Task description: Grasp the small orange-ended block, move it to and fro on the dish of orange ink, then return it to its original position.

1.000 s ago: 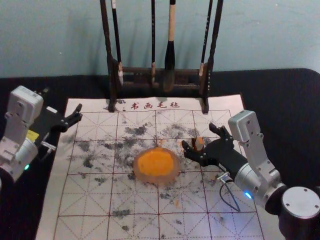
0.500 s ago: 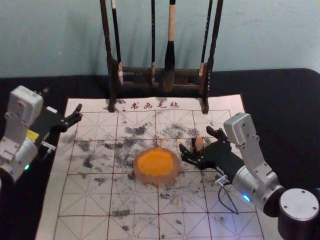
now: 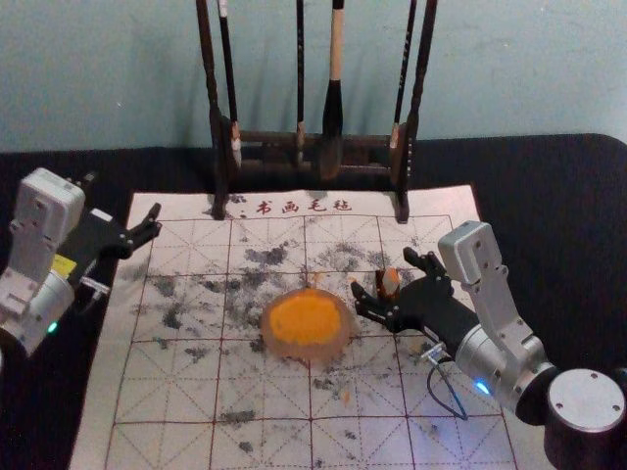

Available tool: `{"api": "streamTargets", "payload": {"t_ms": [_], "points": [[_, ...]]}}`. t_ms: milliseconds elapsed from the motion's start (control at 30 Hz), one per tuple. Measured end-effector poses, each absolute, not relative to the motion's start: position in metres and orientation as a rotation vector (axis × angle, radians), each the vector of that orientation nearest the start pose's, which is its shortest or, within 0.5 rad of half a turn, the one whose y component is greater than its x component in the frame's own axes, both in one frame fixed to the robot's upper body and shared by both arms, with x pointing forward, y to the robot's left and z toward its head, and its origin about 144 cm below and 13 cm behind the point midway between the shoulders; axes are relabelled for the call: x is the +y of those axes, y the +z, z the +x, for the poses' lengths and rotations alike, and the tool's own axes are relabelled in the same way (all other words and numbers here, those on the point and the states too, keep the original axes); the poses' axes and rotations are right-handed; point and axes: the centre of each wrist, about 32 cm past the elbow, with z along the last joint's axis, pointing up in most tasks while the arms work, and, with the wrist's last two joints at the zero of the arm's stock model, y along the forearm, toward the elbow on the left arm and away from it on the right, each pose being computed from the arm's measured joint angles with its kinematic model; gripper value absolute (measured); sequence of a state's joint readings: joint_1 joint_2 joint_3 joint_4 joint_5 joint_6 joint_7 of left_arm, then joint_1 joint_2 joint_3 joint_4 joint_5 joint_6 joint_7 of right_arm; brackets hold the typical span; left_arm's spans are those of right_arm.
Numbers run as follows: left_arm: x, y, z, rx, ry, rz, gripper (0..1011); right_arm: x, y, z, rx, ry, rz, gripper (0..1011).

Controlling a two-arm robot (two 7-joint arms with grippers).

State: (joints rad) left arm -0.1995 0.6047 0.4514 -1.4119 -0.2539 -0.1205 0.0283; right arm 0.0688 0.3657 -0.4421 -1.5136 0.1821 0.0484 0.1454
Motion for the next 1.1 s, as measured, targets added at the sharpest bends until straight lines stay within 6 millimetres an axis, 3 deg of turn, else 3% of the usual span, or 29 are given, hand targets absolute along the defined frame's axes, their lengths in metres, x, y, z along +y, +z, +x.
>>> {"api": "streamTargets", "payload": {"t_ms": [300, 933, 1100], "points": [[0.3097, 1.1398, 0.4886, -0.285, 1.248, 0.304, 1001, -0.2100, 1.1155, 0.4499, -0.026, -1.017, -0.274, 811], [0.3097, 1.1398, 0.4886, -0.285, 1.248, 0.305, 1001, -0.2101, 1.1155, 0.4499, -0.025, -1.018, -0.274, 190], [0.3097, 1.1398, 0.4886, -0.285, 1.248, 0.305, 1001, -0.2101, 1.1155, 0.4499, -0.025, -1.018, -0.274, 112]]}}
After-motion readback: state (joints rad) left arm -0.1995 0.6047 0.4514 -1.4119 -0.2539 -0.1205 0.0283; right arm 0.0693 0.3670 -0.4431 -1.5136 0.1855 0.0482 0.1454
